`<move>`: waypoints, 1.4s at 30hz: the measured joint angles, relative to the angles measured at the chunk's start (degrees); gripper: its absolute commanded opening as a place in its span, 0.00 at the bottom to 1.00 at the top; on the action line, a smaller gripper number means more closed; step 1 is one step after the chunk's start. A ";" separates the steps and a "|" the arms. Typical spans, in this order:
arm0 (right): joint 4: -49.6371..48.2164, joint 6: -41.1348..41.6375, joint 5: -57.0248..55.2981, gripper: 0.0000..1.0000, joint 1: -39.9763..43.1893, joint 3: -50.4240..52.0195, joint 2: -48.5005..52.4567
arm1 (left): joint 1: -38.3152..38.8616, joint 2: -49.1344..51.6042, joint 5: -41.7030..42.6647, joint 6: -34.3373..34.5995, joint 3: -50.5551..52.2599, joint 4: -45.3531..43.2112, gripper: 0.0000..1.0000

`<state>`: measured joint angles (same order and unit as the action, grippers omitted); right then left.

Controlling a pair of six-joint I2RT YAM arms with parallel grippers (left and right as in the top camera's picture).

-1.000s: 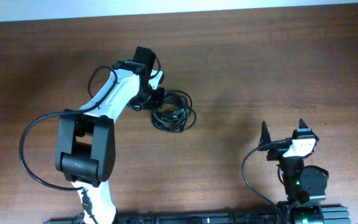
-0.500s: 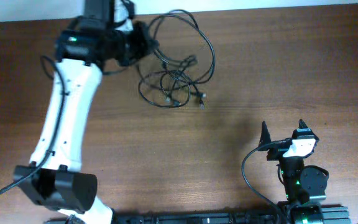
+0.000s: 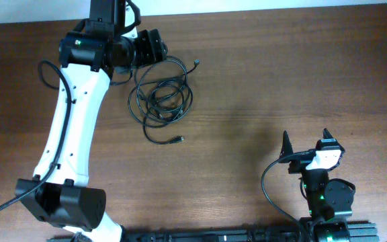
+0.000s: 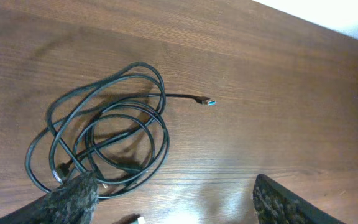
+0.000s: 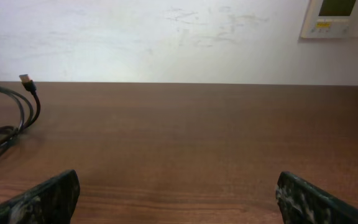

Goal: Untangle cables
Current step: 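Lift the grasped cable loop with the left gripper, shaking it loose, then pull the cable up and toward the far left with the left gripper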

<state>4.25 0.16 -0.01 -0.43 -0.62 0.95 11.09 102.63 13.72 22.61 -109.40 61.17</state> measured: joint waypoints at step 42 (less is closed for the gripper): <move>0.00 0.02 0.00 0.98 0.00 0.00 0.00 | -6.93 23.50 -17.99 -12.13 13.94 -28.20 0.00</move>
<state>4.25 0.19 -0.01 -0.43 -0.62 0.95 4.16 126.13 -4.27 10.48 -95.46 32.97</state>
